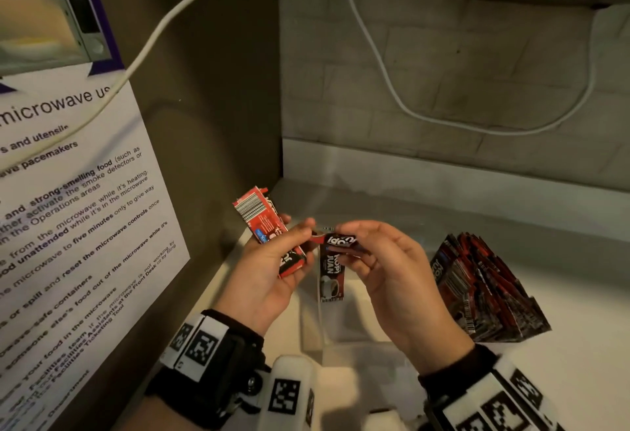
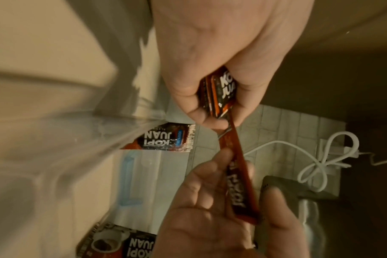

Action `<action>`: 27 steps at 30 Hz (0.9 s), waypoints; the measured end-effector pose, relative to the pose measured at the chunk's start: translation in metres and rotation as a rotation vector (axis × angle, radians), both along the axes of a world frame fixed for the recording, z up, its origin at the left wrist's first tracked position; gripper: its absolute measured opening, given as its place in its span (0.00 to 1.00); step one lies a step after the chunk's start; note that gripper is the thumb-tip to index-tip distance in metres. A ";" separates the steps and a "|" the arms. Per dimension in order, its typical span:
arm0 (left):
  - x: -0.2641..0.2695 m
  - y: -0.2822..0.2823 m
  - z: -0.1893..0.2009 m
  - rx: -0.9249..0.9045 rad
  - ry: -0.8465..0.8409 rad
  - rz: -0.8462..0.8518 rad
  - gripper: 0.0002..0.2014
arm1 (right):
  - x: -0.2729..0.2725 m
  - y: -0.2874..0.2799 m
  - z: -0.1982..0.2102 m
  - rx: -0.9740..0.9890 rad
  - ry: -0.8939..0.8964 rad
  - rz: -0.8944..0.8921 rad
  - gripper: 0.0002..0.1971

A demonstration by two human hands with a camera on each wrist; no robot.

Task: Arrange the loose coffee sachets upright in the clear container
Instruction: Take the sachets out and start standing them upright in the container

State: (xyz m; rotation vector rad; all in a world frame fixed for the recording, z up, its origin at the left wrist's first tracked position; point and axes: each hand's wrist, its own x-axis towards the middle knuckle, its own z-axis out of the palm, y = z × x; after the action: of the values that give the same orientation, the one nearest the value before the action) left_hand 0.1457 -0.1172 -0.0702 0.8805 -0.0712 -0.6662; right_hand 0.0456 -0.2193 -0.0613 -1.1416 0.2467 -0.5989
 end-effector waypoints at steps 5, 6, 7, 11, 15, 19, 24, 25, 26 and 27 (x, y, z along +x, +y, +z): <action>-0.001 -0.002 -0.004 0.004 -0.034 0.074 0.15 | 0.002 -0.001 -0.016 -0.059 0.146 -0.173 0.22; -0.002 -0.002 -0.005 0.020 -0.047 0.076 0.15 | 0.002 -0.002 -0.016 -0.034 0.146 -0.186 0.21; -0.002 -0.001 -0.006 0.038 -0.063 0.074 0.15 | 0.001 -0.003 -0.016 -0.008 0.133 -0.194 0.20; -0.002 0.003 -0.009 0.131 -0.153 0.041 0.15 | -0.001 -0.007 -0.014 0.099 0.019 -0.210 0.14; -0.010 0.001 -0.011 0.188 -0.189 -0.045 0.17 | 0.003 -0.004 -0.012 0.225 -0.054 -0.191 0.08; -0.017 0.000 -0.016 0.228 -0.174 -0.064 0.17 | 0.005 -0.001 -0.012 0.171 0.004 -0.177 0.05; -0.012 0.003 -0.019 0.284 -0.176 -0.039 0.17 | 0.006 0.003 -0.011 0.052 0.102 -0.176 0.09; -0.011 0.005 -0.018 0.290 -0.181 -0.035 0.16 | 0.007 0.002 -0.011 0.035 0.118 -0.212 0.09; -0.010 0.006 -0.018 0.290 -0.180 -0.027 0.16 | 0.007 0.000 -0.011 0.003 0.144 -0.268 0.10; -0.008 0.008 -0.018 0.285 -0.162 -0.015 0.14 | 0.008 -0.003 -0.011 -0.049 0.181 -0.336 0.11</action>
State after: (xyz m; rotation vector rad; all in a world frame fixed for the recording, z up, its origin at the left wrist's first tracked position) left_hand 0.1373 -0.1097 -0.0884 1.2091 -0.1304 -0.6265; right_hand 0.0534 -0.2222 -0.0724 -1.2129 0.5895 -0.8007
